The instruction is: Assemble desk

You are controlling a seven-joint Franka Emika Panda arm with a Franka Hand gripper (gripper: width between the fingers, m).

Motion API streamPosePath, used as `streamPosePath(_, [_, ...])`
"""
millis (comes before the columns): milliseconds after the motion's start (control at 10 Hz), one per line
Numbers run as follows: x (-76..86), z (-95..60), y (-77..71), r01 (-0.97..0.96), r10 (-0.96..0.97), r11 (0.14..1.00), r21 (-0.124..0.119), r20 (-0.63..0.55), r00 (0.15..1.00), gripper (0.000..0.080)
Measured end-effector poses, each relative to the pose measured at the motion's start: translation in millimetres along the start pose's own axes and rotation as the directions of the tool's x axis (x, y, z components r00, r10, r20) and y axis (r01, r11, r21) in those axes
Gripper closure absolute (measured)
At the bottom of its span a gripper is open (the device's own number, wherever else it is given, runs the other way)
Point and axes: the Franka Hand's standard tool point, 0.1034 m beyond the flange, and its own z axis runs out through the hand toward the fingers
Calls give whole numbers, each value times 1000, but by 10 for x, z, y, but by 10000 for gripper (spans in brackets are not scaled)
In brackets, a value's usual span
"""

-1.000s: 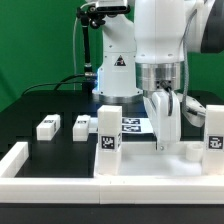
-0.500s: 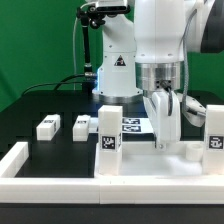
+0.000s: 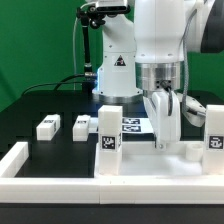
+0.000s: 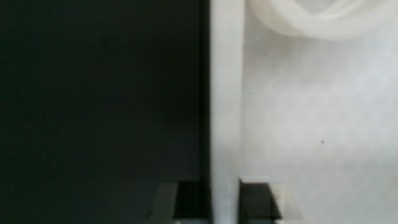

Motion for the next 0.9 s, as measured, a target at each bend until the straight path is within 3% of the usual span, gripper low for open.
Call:
streamPosePath(200, [16,-2,11,35,-35,999,0,-1,999,742])
streamPosePath(400, [246,-28,166,168,-168,986,16,-11,986,742])
streamPosePath(600, [434,-15,258,298,-298,954,11,-23,954,742])
streamPosePath(900, [424,-14,272,325,-325,946,8,-21,946,742])
